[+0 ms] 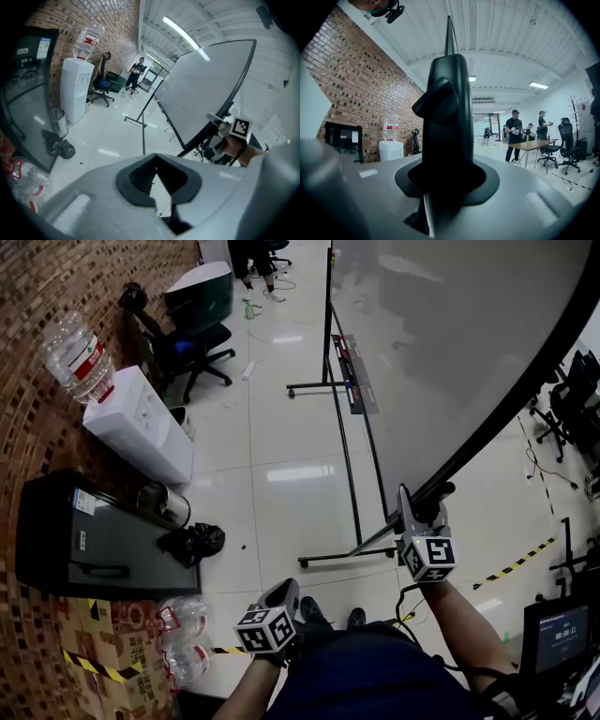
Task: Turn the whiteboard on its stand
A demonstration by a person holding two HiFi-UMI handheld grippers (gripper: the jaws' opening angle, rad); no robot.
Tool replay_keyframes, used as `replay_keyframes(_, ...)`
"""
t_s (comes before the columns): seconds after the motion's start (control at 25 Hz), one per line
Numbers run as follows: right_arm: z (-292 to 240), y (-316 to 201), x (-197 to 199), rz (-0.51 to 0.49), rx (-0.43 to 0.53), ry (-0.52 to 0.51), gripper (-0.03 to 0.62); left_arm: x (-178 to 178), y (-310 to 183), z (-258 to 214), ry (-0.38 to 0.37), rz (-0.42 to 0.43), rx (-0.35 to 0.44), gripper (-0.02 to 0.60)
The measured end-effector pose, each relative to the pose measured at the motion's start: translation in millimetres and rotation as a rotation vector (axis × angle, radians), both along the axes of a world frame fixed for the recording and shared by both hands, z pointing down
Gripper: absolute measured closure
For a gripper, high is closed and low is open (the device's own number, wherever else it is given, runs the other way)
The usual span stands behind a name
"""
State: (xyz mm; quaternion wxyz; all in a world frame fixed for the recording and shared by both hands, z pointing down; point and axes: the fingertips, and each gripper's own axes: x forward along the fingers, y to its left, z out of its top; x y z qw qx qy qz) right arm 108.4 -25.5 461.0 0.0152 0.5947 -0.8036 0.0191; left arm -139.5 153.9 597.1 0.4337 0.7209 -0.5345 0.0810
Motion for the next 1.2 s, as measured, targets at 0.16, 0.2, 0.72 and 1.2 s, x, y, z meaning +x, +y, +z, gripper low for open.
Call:
replay_keyframes(0.16, 0.0, 17.5, -2.7, -0.016, 0.012, -0.015, 0.450, 11.6, 16.2, -6.6, -0.089, 0.001, 0.013, 0.575)
replay_keyframes(0.2, -1.7, 20.7, -5.3, -0.024, 0.011, -0.008, 0.450, 18.8, 21.0, -8.8, -0.106, 0.005, 0.014, 0.575)
replay_keyframes(0.72, -1.8, 69.3, -8.5, -0.039, 0.014, -0.021, 0.445, 49.6, 104.9, -14.5, -0.180, -0.027, -0.026, 0.575)
replay_keyframes(1.2, -6.0, 126.0, 21.2, -0.018, 0.017, -0.028, 0.450, 47.9, 118.2, -0.6, -0.053, 0.017, 0.026, 0.575)
